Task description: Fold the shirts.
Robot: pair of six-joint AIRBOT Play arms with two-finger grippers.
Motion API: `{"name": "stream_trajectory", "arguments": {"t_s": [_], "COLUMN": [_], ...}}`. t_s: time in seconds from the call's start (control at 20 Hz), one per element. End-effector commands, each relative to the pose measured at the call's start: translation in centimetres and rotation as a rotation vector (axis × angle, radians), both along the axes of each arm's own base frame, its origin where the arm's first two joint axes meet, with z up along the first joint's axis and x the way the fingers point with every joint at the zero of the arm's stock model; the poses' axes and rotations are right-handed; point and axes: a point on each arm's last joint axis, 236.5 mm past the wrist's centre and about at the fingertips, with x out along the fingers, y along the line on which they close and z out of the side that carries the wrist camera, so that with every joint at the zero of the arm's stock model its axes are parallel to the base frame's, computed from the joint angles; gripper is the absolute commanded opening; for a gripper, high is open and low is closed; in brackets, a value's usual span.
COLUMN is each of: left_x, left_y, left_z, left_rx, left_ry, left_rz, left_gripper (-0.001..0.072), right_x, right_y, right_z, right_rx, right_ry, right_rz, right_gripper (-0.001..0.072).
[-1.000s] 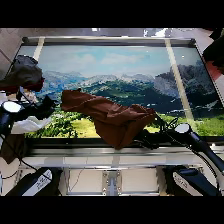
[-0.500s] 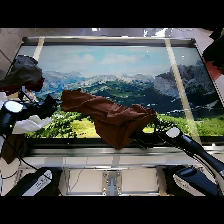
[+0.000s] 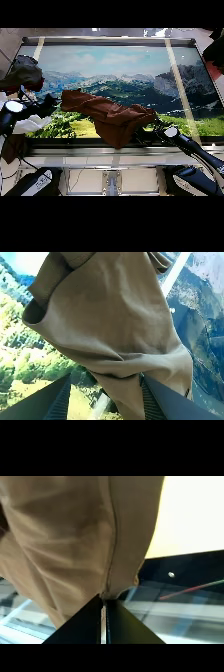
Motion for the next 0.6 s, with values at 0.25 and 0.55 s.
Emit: {"name": "stream_trajectory", "arguments": {"t_s": [0.25, 0.55], "left_x": [-0.4, 0.3], "left_y": [0.0, 1.0], "left_z": [-5.2, -9.3], "left_rx": [-0.03, -0.025], "left_ry": [0.142, 0.202], "left_rz": [0.0, 0.05], "left_gripper": [0.0504, 0.0504], "right_x": [1.6, 5.3], "right_y": [0.2, 1.1], "right_z": [2.1, 6.5], "right_rx": [0.007, 0.019], "right_ry": [-0.099, -0.238], "right_rz": [0.005, 0.025], "right_gripper": [0.0016, 0.0016]}}
